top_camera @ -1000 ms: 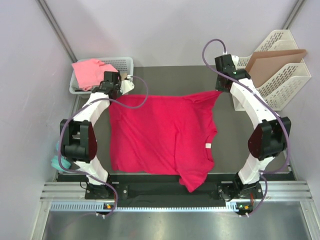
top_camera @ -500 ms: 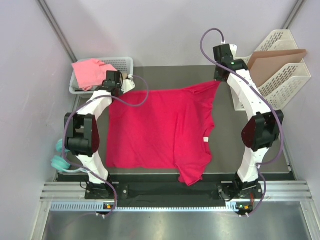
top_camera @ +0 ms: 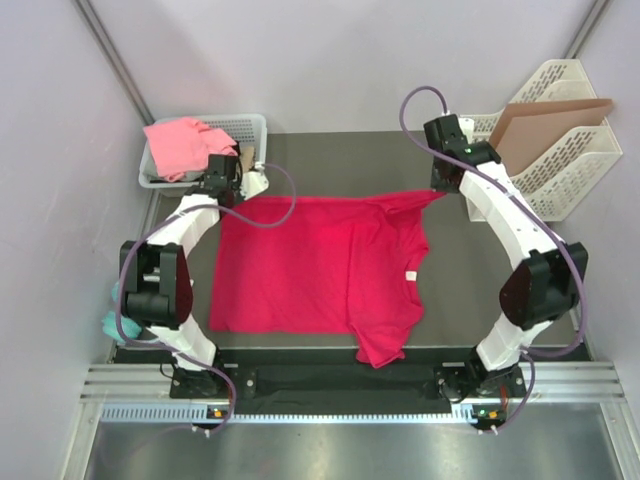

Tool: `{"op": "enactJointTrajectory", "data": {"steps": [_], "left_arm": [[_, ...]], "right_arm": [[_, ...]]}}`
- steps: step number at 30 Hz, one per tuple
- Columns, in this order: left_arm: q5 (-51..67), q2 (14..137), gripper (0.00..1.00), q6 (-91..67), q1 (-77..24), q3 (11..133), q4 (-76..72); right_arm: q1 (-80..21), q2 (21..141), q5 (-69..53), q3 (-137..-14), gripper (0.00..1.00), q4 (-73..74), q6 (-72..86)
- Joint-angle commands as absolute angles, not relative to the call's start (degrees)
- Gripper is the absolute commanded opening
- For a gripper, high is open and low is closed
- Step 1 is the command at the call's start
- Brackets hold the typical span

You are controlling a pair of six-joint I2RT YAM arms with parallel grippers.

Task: Fold and stack the t-shirts
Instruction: Fold the flattened tshirt in 1/3 of the way

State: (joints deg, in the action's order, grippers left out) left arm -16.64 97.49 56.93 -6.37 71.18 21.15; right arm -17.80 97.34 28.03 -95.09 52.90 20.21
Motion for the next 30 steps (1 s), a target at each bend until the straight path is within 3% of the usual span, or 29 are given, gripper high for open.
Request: {"op": "enactJointTrajectory", "data": {"steps": [1, 22, 25, 27, 28, 29, 30], "left_arm": [[-15.56, 92.2, 0.0, 56.52, -5.45, 67.69, 21.7], [-10.63, 74.44, 0.0, 55.81, -5.45, 45.89, 24.44], [-10.28, 74.88, 0.06, 54.76, -5.36, 43.25, 24.61], [-10.46, 74.71, 0.13, 54.4, -5.45, 41.58, 24.26], [-10.55, 74.53, 0.17, 54.32, -5.45, 41.05, 23.74], [-10.72, 74.36, 0.26, 54.58, -5.45, 40.09, 23.47], [-10.9, 74.18, 0.45, 54.67, -5.45, 39.82, 23.29]], "right_arm": [[-20.64, 90.18, 31.38, -92.64, 0.0, 54.84, 21.62], [-31.55, 73.31, 28.39, -62.6, 0.01, 56.51, 32.95], [-34.18, 71.73, 26.89, -58.99, 0.06, 57.04, 35.59], [-36.03, 71.11, 26.54, -58.1, 0.13, 58.17, 37.0], [-36.38, 70.49, 26.46, -57.92, 0.34, 58.71, 37.26], [-37.0, 70.05, 25.93, -57.92, 0.49, 59.15, 37.35], [-37.0, 69.7, 24.45, -58.09, 0.62, 60.02, 37.09]]}}
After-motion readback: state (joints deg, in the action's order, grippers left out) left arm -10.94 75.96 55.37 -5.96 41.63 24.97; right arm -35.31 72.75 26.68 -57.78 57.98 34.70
